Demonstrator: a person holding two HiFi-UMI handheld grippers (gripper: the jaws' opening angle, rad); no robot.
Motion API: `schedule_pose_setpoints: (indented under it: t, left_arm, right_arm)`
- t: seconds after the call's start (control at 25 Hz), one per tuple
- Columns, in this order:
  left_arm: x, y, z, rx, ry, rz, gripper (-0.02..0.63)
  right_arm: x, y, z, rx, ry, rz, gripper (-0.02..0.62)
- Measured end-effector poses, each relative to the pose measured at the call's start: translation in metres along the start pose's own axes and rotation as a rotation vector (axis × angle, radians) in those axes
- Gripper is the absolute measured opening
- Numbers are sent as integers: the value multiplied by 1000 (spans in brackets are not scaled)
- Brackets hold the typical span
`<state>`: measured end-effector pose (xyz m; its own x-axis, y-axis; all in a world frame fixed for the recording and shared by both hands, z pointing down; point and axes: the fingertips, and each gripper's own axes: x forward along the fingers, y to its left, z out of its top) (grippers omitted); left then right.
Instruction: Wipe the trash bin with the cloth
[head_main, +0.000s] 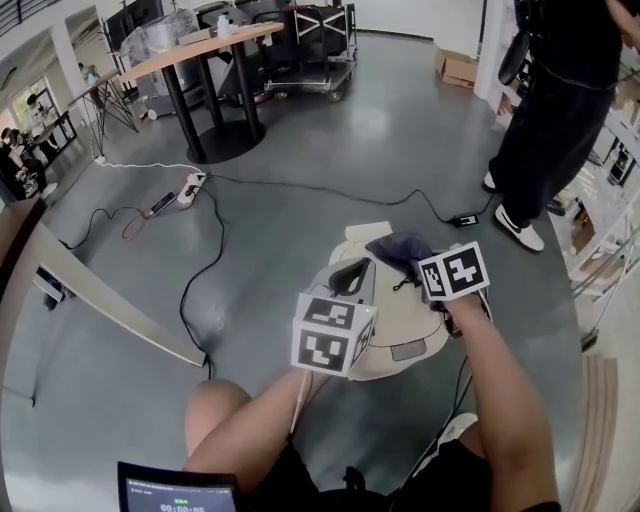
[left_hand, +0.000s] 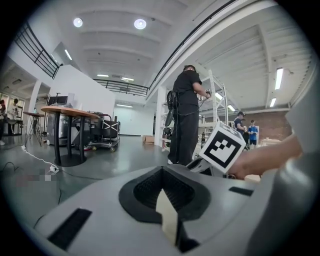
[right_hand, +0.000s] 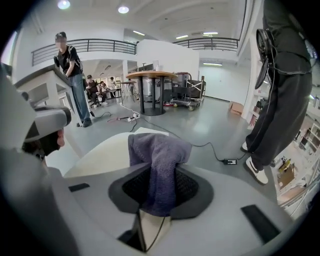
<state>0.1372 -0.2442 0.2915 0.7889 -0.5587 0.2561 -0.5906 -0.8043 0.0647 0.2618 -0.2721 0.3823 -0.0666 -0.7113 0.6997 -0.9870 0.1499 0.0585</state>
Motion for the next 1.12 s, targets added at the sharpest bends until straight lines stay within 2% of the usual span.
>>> schedule_pose_setpoints:
  t: [0.28, 0.48, 0.6, 0.88, 1.0, 1.12]
  left_arm:
    - [7, -11, 2, -57, 5, -2, 0]
    - [3, 6, 1, 25, 19, 94, 0]
    - [-12, 13, 9, 30, 7, 126, 0]
    - [-83, 21, 28, -162, -74, 161, 0]
    - [-104, 25, 25, -190, -83, 198, 0]
    - [-123, 18, 20, -221, -85, 203, 0]
  right_arm:
    - [-2, -16, -5, 116, -37, 20, 92]
    - [-18, 1, 12, 105, -136, 78, 92]
    - [-33, 22, 20, 68, -150, 118, 92]
    - [-62, 92, 22, -39, -146, 230, 92]
    - [-69, 115, 13, -79, -118, 238, 92]
    - [-70, 130, -5, -72, -69, 233, 92]
